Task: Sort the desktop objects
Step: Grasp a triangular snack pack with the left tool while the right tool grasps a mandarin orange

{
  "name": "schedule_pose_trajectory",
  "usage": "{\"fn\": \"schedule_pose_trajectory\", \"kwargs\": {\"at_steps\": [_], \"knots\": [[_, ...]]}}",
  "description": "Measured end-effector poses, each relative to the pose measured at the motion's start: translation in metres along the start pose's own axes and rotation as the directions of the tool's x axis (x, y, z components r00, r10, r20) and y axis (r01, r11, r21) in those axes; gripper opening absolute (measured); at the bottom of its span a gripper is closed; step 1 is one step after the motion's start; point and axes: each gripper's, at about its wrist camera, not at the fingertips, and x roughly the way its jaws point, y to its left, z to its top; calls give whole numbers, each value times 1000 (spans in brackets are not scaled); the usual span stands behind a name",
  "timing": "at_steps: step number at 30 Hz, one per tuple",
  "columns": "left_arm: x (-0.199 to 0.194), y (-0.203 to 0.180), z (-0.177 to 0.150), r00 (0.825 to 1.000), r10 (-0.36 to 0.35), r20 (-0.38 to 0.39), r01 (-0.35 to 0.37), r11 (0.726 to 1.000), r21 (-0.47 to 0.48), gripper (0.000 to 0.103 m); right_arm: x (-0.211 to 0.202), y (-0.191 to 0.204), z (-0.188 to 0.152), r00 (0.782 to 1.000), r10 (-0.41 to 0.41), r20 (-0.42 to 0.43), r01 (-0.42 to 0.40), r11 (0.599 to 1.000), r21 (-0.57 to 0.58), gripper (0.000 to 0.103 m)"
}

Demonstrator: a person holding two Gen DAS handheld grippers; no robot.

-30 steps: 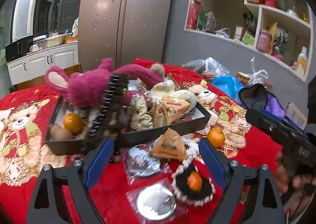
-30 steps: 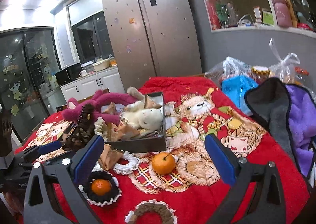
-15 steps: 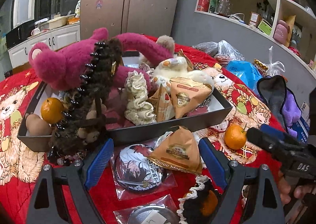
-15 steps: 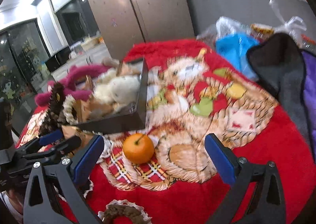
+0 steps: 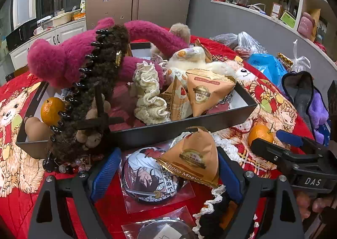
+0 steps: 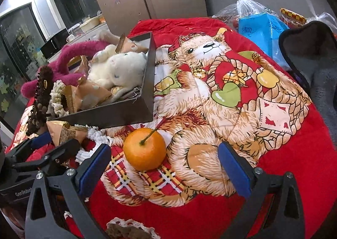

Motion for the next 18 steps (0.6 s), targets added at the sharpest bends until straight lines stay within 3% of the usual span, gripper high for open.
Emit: {"fn": "schedule_pose_trajectory", "kwargs": {"at_steps": [5, 7, 9, 11, 18], "knots": [[1, -3, 0, 1000, 14, -1, -14, 1000, 7, 87, 1, 5, -1, 997, -71, -2, 71, 997, -23, 86], [0, -1, -1, 1000, 28, 4, -28, 1000, 0, 81, -1, 8, -2, 996, -93, 5, 93, 995, -37, 72], [-2, 0, -2, 1000, 30, 7, -29, 1000, -8, 64, -2, 12, -2, 995, -104, 11, 104, 993, -52, 43], [-4, 1, -2, 1000, -10, 16, 11, 1000, -2, 47, -3, 14, -3, 993, -116, 18, 116, 991, -66, 40], [-11, -4, -4, 1000, -10, 28, 9, 999, 31, 41, -15, 7, -8, 995, -89, 43, 90, 996, -25, 38]]}}
